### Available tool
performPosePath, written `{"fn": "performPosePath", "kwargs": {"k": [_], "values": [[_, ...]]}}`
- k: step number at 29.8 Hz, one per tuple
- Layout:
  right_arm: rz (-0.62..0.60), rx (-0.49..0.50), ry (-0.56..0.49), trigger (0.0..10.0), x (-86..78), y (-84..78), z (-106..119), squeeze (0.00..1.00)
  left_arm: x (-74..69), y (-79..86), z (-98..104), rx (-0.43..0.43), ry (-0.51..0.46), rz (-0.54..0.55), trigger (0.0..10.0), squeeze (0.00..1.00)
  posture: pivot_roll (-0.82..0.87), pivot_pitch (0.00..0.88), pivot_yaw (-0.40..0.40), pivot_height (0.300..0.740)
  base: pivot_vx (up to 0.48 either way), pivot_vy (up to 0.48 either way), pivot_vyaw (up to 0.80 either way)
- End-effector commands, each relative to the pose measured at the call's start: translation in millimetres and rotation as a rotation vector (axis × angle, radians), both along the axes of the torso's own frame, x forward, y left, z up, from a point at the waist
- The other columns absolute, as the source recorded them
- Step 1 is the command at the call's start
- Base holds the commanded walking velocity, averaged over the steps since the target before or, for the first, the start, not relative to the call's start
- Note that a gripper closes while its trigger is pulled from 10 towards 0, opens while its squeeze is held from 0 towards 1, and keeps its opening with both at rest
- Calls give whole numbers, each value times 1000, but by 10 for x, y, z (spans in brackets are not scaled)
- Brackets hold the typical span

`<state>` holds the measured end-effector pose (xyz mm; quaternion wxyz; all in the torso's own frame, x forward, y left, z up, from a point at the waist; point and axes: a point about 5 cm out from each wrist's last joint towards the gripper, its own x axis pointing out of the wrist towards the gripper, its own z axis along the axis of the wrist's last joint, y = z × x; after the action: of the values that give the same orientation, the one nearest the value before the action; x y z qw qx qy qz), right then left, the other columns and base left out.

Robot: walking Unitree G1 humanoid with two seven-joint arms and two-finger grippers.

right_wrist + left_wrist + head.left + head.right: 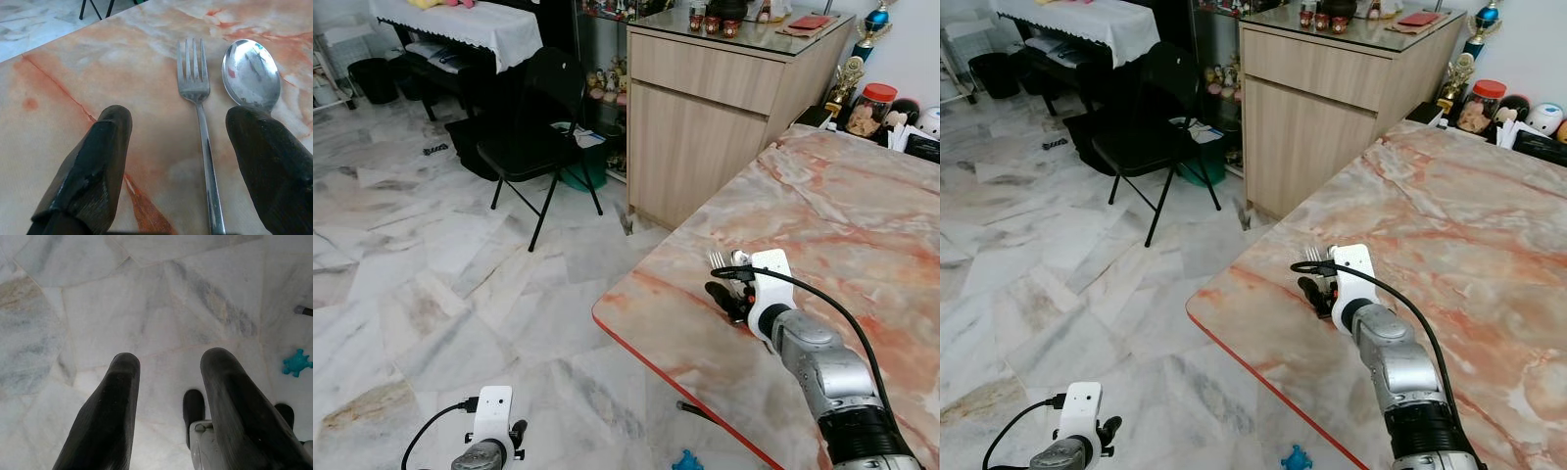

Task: Setting the table

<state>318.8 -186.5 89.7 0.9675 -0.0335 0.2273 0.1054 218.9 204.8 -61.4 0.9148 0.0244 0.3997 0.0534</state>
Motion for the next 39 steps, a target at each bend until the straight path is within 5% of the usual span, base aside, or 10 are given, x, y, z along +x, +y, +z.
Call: {"fn": "performPosePath", "kwargs": {"k": [1,36,37,38,39], "values": [[4,-18,-4,10000,27,5,15,0,-21,4,-15,-3,14,5,10000,0,48,16,20,740,0,0,0],[-24,-26,28,10000,-2,-26,-97,0,-24,11,-16,1,16,5,10000,0,56,19,24,740,0,0,0],[-23,-24,25,2039,1,-22,-91,0,-24,13,-15,1,17,5,10000,0,56,20,24,740,0,0,0],[-24,-22,23,0,4,-22,-84,0,-24,13,-15,2,17,5,10000,0,54,19,25,740,0,0,0],[-25,-21,21,0,6,-21,-80,0,-24,12,-15,1,17,5,10000,0,54,19,25,740,0,0,0]]}}
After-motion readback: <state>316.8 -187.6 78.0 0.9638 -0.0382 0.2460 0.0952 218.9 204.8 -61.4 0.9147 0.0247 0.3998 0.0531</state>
